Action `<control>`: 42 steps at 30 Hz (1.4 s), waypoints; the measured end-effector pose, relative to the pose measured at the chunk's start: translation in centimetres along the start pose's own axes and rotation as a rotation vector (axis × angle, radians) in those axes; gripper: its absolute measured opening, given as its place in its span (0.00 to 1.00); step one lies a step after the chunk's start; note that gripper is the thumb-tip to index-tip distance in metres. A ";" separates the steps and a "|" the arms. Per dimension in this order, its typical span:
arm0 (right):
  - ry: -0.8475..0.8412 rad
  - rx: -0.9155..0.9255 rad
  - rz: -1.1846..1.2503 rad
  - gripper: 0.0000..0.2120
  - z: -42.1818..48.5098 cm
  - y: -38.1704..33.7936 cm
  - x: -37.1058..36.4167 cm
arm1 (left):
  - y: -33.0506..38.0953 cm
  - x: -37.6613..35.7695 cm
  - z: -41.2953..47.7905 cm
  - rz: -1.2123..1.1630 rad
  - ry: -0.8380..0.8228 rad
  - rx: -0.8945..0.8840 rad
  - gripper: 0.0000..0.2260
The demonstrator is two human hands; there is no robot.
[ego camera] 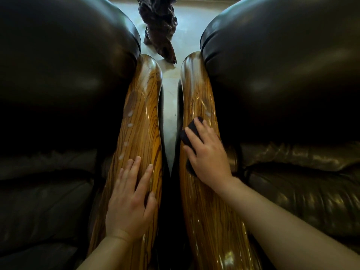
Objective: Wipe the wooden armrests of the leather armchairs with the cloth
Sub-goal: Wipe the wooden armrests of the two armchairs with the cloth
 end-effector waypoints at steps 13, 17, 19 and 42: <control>0.092 -0.339 0.155 0.26 4.0 4.6 2.0 | -0.1 0.3 -0.1 -0.046 0.011 0.009 0.28; 0.042 -0.081 0.101 0.25 -0.3 2.2 2.1 | 0.0 0.5 0.0 -0.063 0.016 0.006 0.27; -0.001 0.002 0.072 0.25 -2.2 2.0 2.0 | 0.0 0.4 -0.1 -0.064 0.020 0.003 0.27; 0.101 -0.338 0.087 0.30 12.4 5.6 1.9 | -0.3 0.2 0.2 -0.069 0.021 -0.018 0.28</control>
Point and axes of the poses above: each hand's wrist, its own z-axis towards the middle knuckle, its own x-axis out of the back of the hand, y = z × x, the point moved 9 cm from there along z, towards the middle knuckle, and after that the axes turned 9 degrees about z, right-handed, at the moved point
